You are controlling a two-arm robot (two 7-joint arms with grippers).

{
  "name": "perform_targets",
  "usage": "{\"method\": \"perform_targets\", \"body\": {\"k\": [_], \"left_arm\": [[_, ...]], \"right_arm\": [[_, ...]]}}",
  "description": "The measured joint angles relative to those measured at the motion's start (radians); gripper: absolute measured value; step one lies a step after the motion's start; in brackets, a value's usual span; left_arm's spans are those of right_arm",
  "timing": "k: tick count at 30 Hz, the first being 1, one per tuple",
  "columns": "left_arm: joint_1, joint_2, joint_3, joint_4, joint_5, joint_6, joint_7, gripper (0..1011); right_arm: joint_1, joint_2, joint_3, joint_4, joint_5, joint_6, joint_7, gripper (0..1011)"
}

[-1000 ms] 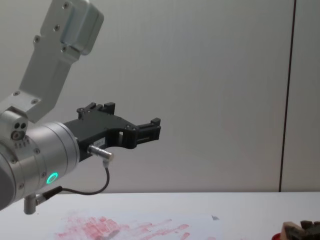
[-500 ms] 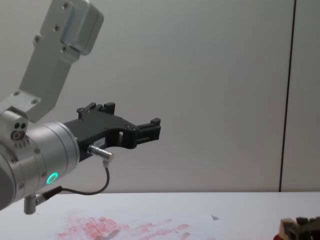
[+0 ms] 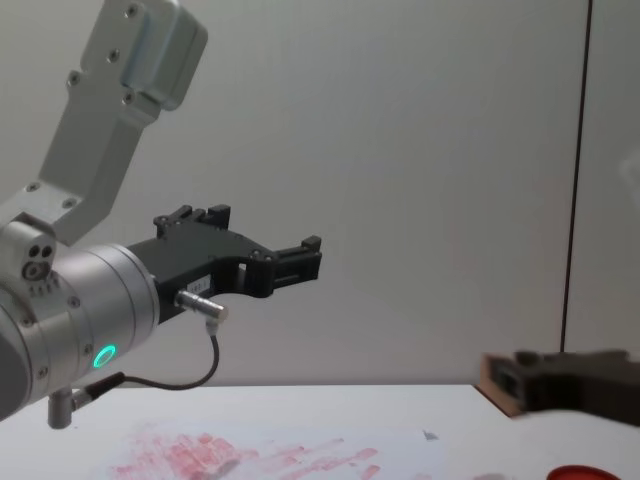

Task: Use the one hand to pick up the stamp and affix it onto the A4 paper.

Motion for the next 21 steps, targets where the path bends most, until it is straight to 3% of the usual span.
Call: {"method": "perform_targets", "body": {"k": [12, 21], "left_arm": [[0.000, 0.000, 0.000, 0.000, 0.000, 0.000, 0.000, 1001], [0.000, 0.000, 0.000, 0.000, 0.000, 0.000, 0.000, 1001]], "right_arm": [[0.047, -0.064, -0.047, 0.014, 0.012, -0.015, 0.093, 225], [0.081, -0.098, -0.086, 0.074, -0.059, 0.018, 0.163, 225]]}}
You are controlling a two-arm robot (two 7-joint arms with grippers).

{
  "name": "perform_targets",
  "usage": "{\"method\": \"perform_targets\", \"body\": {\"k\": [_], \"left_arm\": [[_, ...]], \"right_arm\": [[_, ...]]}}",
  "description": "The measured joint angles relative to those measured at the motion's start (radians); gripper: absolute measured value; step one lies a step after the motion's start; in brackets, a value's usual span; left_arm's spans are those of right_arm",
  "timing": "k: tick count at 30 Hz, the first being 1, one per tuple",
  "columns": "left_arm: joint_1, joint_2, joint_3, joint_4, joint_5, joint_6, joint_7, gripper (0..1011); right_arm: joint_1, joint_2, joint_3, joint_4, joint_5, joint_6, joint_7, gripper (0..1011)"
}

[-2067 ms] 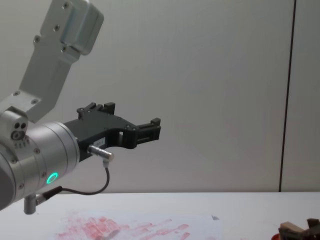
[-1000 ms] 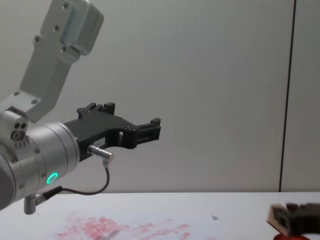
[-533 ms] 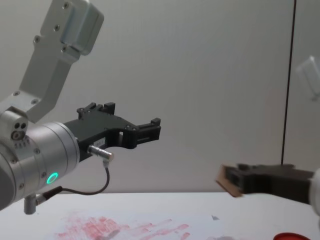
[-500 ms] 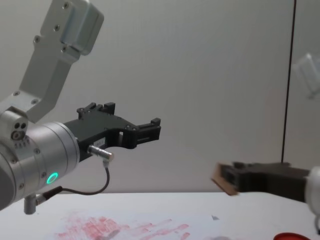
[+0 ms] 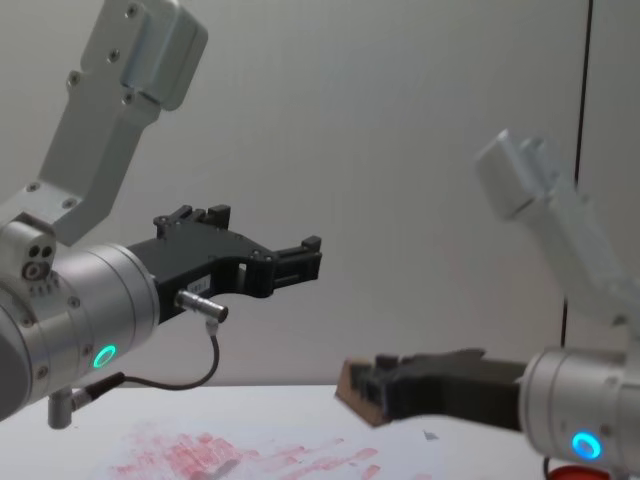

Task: Use the one hand to pick up the stamp and affix it onto the A4 paper.

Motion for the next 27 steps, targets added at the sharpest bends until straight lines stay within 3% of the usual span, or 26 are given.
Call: {"method": "perform_targets", "body": {"k": [12, 27], "left_arm": [[0.000, 0.000, 0.000, 0.000, 0.000, 0.000, 0.000, 1001], [0.000, 0.000, 0.000, 0.000, 0.000, 0.000, 0.000, 1002]], "right_arm": [[0.038, -0.029, -0.038, 0.113, -0.105, 0.020, 0.048, 225], [0.065, -0.043, -0.050, 0.209, -0.160, 0.015, 0.063, 225]]}}
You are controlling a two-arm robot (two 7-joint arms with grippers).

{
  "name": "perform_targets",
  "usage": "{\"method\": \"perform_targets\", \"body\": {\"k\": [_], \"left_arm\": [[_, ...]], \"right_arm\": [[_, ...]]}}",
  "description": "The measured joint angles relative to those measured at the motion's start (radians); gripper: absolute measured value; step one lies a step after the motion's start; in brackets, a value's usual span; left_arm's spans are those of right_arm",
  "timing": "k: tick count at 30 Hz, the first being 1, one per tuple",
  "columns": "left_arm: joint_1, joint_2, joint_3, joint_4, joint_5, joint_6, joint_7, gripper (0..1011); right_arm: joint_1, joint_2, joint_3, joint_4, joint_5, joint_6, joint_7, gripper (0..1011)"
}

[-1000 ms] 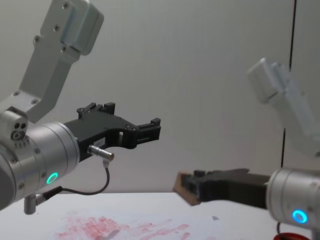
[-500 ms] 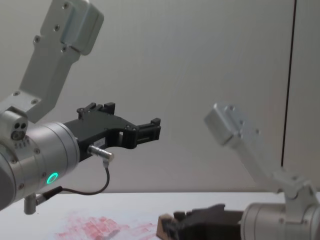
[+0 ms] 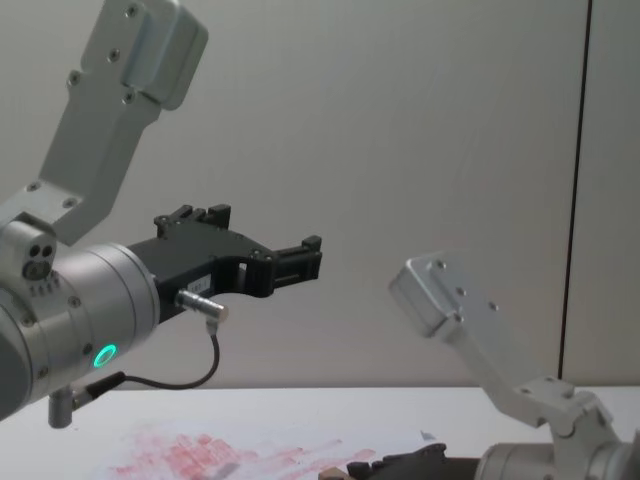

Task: Use the one hand to pick up the stamp and affix it onto the A4 paper.

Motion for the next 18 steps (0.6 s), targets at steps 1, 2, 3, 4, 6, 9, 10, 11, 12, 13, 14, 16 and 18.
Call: {"method": "perform_targets", "body": {"k": [1, 2, 3, 4, 6, 9, 10, 11, 12, 13, 14, 16, 18], "left_arm": [[0.000, 0.000, 0.000, 0.000, 0.000, 0.000, 0.000, 1001], [0.000, 0.000, 0.000, 0.000, 0.000, 0.000, 0.000, 1001], [0.000, 0.000, 0.000, 0.000, 0.000, 0.000, 0.000, 1001], [0.000, 0.000, 0.000, 0.000, 0.000, 0.000, 0.000, 1001], [0.000, 0.000, 0.000, 0.000, 0.000, 0.000, 0.000, 1001], [0.000, 0.000, 0.000, 0.000, 0.000, 0.000, 0.000, 1001], [0.000, 0.000, 0.000, 0.000, 0.000, 0.000, 0.000, 1001], [0.000, 0.000, 0.000, 0.000, 0.000, 0.000, 0.000, 1001], [0.000, 0.000, 0.000, 0.000, 0.000, 0.000, 0.000, 1001], [0.000, 0.000, 0.000, 0.000, 0.000, 0.000, 0.000, 1001], [0.000, 0.000, 0.000, 0.000, 0.000, 0.000, 0.000, 1001], [0.000, 0.000, 0.000, 0.000, 0.000, 0.000, 0.000, 1001], [0.000, 0.000, 0.000, 0.000, 0.000, 0.000, 0.000, 1001]], "right_arm": [[0.001, -0.001, 0.000, 0.003, -0.001, -0.001, 0.001, 225], [0.003, -0.002, -0.001, 0.008, -0.002, -0.001, 0.001, 225], [0.004, -0.002, -0.001, 0.011, -0.002, -0.001, 0.001, 225], [0.007, -0.003, -0.001, 0.017, -0.003, -0.002, 0.001, 225], [0.008, -0.003, -0.002, 0.021, -0.003, -0.003, 0.001, 225], [0.010, -0.005, -0.002, 0.028, -0.002, -0.006, -0.001, 225], [0.011, -0.006, -0.002, 0.031, 0.003, -0.009, -0.003, 225], [0.011, -0.006, -0.002, 0.031, 0.003, -0.009, -0.003, 225], [0.011, -0.006, -0.002, 0.032, 0.008, -0.011, -0.005, 224], [0.011, -0.006, -0.001, 0.032, 0.012, -0.012, -0.006, 225], [0.010, -0.007, 0.000, 0.031, 0.019, -0.014, -0.009, 225], [0.009, -0.007, 0.001, 0.029, 0.029, -0.016, -0.012, 225], [0.009, -0.006, 0.004, 0.022, 0.043, -0.016, -0.016, 225]]}}
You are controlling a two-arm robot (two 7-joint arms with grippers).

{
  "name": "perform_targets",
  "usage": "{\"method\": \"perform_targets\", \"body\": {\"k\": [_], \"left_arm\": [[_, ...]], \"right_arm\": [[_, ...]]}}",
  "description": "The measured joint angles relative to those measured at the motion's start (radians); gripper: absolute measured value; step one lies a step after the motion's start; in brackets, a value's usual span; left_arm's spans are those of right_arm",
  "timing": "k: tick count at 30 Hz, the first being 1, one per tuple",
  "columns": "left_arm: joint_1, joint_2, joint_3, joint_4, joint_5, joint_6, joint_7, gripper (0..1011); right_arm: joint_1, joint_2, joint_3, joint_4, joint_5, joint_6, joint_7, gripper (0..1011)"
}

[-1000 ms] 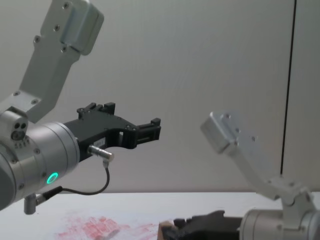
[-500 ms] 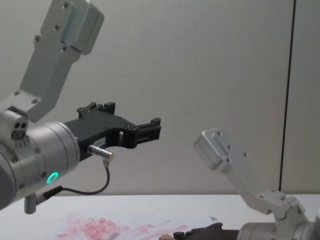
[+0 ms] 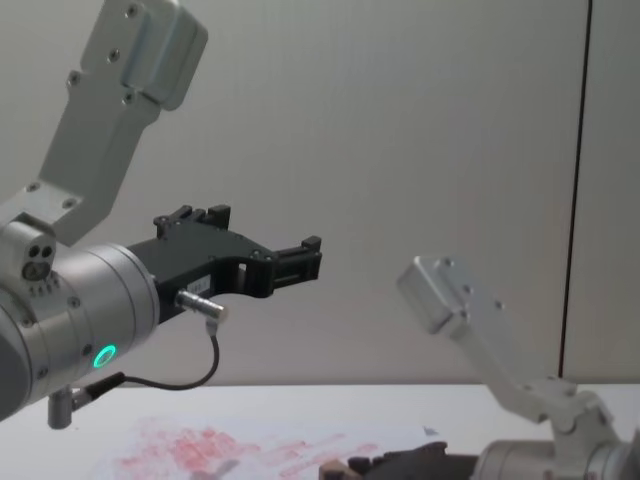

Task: Use the one hand to pick up the stamp and affix it onto the A4 paper.

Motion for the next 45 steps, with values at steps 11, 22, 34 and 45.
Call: {"method": "perform_targets", "body": {"k": [11, 22, 34, 45], "left_arm": [[0.000, 0.000, 0.000, 0.000, 0.000, 0.000, 0.000, 1001], [0.000, 0.000, 0.000, 0.000, 0.000, 0.000, 0.000, 1002], [0.000, 0.000, 0.000, 0.000, 0.000, 0.000, 0.000, 1001], [0.000, 0.000, 0.000, 0.000, 0.000, 0.000, 0.000, 1001]], "right_arm": [[-0.020, 0.029, 0.047, -0.147, 0.123, 0.012, -0.044, 225], [-0.082, 0.125, 0.127, -0.291, 0.218, 0.048, -0.099, 225], [-0.173, 0.252, 0.209, -0.374, 0.249, 0.080, -0.120, 225], [-0.191, 0.283, 0.216, -0.363, 0.211, 0.083, -0.095, 225]]}}
